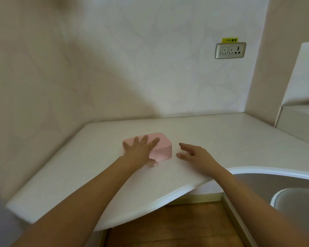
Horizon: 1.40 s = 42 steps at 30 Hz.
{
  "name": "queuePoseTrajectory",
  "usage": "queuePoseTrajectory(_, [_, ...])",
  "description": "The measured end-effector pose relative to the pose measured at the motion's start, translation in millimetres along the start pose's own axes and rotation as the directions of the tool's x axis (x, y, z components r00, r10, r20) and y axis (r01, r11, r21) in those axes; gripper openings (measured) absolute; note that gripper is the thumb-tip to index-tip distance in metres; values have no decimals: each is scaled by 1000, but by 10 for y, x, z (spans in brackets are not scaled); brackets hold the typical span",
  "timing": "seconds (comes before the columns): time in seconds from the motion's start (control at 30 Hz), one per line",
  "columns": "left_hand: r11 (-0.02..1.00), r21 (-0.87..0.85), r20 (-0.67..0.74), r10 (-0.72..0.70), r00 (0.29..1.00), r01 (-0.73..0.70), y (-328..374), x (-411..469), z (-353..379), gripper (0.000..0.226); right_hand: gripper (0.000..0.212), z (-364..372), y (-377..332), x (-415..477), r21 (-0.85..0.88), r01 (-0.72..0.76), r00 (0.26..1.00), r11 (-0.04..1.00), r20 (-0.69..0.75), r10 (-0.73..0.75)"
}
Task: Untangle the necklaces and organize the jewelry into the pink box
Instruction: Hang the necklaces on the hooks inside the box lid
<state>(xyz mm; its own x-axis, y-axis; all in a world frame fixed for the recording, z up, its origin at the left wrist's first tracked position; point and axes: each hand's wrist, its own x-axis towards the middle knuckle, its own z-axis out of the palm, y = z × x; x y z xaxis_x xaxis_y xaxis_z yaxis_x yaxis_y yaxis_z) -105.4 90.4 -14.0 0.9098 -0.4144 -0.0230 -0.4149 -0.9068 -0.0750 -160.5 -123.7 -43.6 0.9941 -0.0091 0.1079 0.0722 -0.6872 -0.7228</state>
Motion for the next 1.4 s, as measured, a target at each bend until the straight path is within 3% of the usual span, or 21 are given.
queuePoseTrajectory(0.13, [992, 17, -53, 126, 991, -126, -278, 137, 37, 79, 63, -72, 93, 337, -386, -62, 991, 920, 87, 103])
queuePoseTrajectory(0.23, [988, 25, -104, 155, 982, -154, -416, 336, 65, 79, 67, -53, 102, 625, -464, -32, 980, 885, 160, 119])
queuePoseTrajectory(0.33, [995, 39, -140, 101, 985, -96, -459, 575, 38, 80, 70, 30, 148, 869, -542, -30, 986, 840, 122, 113])
queuePoseTrajectory(0.4, [996, 62, -107, 72, 992, -65, -470, 754, 8, 80, 71, 120, 201, 1004, -552, -62, 990, 831, 73, 122])
queuePoseTrajectory(0.5, [998, -43, -70, 32, 997, -36, -494, 1049, 10, 75, 71, 175, 266, 1232, -554, -108, 991, 825, 10, 137])
queuePoseTrajectory(0.7, [992, -117, -101, 26, 995, -38, -520, 1644, 66, 69, 70, 212, 304, 1576, -560, -168, 984, 812, -48, 170])
queuePoseTrajectory(1.07, [994, -97, -158, 31, 987, -46, -704, 2442, 95, 67, 70, 225, 383, 1805, -551, -161, 986, 819, -56, 156])
queuePoseTrajectory(1.4, [996, -84, -144, 26, 989, -38, -774, 2595, 78, 72, 70, 233, 409, 1812, -544, -154, 988, 825, -60, 145])
